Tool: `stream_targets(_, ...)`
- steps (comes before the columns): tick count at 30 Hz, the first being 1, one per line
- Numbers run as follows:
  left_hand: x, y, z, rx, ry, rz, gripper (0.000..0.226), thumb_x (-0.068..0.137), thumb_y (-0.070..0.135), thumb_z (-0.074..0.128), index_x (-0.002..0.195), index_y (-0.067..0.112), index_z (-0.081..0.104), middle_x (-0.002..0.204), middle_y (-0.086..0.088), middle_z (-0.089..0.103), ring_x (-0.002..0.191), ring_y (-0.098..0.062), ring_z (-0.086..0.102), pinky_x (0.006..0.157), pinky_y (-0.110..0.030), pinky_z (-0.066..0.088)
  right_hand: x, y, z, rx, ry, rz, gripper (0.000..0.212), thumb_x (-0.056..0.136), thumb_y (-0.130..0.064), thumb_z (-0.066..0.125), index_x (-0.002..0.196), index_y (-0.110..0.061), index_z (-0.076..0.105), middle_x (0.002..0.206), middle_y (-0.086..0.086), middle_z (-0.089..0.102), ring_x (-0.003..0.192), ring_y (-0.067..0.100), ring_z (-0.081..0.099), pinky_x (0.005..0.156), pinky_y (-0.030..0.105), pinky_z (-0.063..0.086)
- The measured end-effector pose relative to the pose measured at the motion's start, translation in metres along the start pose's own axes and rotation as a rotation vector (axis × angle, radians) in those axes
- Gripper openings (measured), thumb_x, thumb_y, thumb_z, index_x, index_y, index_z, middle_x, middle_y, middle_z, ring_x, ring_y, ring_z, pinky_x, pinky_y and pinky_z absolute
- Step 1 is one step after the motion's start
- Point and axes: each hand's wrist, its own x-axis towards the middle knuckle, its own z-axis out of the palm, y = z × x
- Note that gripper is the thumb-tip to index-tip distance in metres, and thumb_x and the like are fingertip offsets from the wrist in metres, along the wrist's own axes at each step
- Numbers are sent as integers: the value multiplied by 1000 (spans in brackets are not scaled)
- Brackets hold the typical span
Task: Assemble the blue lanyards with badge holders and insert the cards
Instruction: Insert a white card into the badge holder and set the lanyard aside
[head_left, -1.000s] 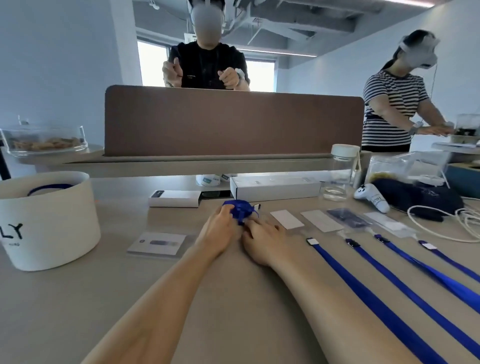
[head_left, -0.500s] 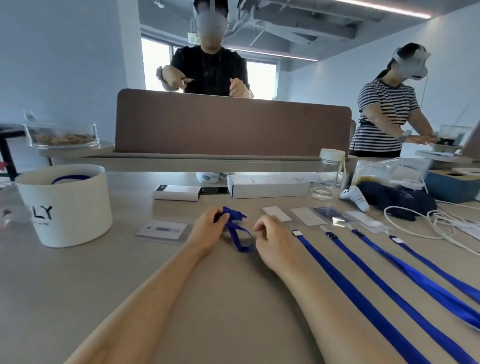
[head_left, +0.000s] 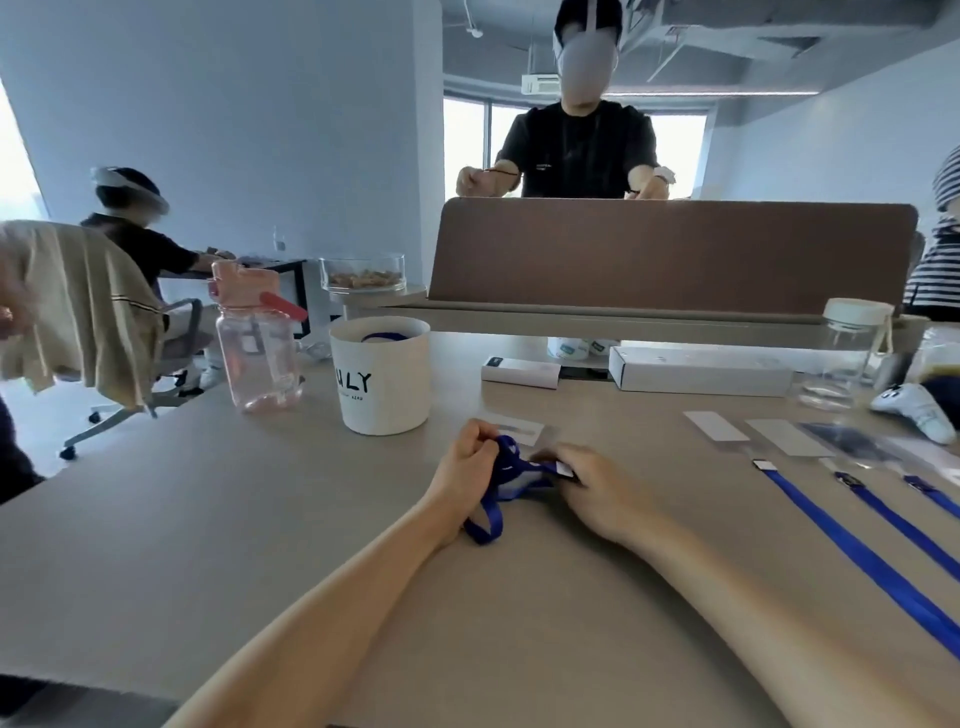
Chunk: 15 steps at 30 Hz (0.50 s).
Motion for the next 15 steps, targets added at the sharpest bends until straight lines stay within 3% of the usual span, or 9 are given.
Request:
stream_targets(3, 10, -7, -27, 60, 105, 5, 21, 96, 8, 34, 89, 18, 52, 79, 1, 56, 67, -12, 48, 62, -26, 38, 16, -10, 21, -15, -53, -31, 24, 96, -11, 49, 115, -17, 63, 114, 1, 64, 102, 15, 55, 87, 26, 42)
stream_targets(7, 26, -14, -53, 38, 249, -19, 20, 96, 11, 35, 89, 19, 51, 93, -9, 62, 72, -21, 54, 60, -32, 45, 39, -19, 42, -6, -95, 19, 28, 102, -20, 42, 125, -17, 57, 123, 5, 57, 115, 19, 51, 97, 30, 40)
stream_targets(10, 39, -17, -65, -48, 403, -60, 21, 93, 10, 34, 86, 21, 50, 97, -9, 59, 70, -29, 56, 51, -31, 47, 52, -21, 47, 50, -37, 87, 25, 103, -21, 39, 118, -16, 59, 114, -2, 60, 108, 16, 52, 89, 28, 37)
stream_targets(12, 46, -20, -71, -11, 510, -39, 23, 88, 6, 35, 90, 21, 52, 102, -5, 54, 94, -34, 56, 72, -38, 51, 55, -21, 44, 157, 43, 169, 17, 103, -23, 43, 103, -21, 59, 92, -8, 59, 89, 15, 52, 76, 28, 36)
stream_targets(14, 46, -22, -74, 181, 553, 18, 35, 82, -1, 36, 105, 19, 53, 115, -2, 45, 118, -29, 39, 101, -41, 37, 54, -20, 39, 253, 94, 205, 13, 99, -28, 51, 92, -21, 59, 78, -4, 60, 75, 14, 54, 65, 23, 39)
stream_targets(15, 45, -22, -73, 289, 552, 80, 43, 79, -4, 38, 113, 19, 51, 123, -3, 42, 122, -26, 33, 106, -38, 29, 52, -23, 36, 288, 94, 205, 13, 97, -29, 55, 90, -19, 60, 76, -3, 61, 70, 10, 54, 62, 19, 38)
